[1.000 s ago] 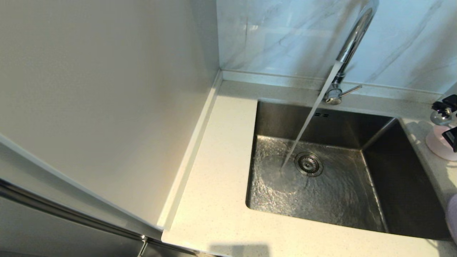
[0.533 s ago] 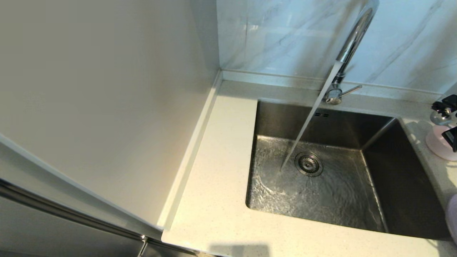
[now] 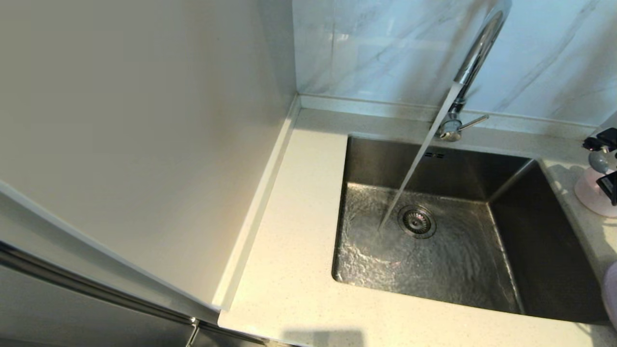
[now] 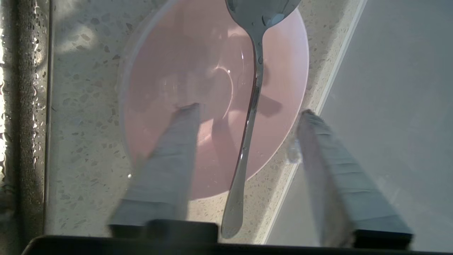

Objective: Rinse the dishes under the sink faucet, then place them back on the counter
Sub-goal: Place the spoon on the bowl

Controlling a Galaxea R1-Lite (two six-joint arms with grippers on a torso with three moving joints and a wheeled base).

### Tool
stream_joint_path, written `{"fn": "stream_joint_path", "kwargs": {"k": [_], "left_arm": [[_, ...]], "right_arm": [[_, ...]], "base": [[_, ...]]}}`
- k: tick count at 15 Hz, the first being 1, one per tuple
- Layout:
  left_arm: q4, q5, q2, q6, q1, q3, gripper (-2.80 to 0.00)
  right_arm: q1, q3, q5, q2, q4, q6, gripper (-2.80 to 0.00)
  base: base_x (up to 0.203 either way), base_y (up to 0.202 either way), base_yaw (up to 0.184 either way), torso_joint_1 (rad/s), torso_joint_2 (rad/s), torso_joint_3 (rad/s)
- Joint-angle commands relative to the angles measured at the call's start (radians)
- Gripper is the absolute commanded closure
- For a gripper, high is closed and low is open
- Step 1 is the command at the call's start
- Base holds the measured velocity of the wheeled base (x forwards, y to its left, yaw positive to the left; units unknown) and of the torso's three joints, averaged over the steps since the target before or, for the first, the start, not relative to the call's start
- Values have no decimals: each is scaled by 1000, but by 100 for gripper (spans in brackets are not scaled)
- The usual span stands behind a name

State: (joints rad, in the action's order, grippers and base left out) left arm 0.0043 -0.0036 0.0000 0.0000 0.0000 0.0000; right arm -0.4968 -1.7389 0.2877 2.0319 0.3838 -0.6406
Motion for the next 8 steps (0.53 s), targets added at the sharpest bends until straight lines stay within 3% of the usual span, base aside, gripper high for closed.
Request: {"fn": "stream_joint_path", "kwargs": {"k": [1,8], "left_arm": [[0,-1,0,0,0,0,0],[0,-1,0,0,0,0,0]], "right_arm": [[0,-4,1,-6,1,-4,-280],[0,1,-8,-45,4,21,-280]], "base": [[0,0,0,0,0,0],[0,0,0,0,0,0]]}}
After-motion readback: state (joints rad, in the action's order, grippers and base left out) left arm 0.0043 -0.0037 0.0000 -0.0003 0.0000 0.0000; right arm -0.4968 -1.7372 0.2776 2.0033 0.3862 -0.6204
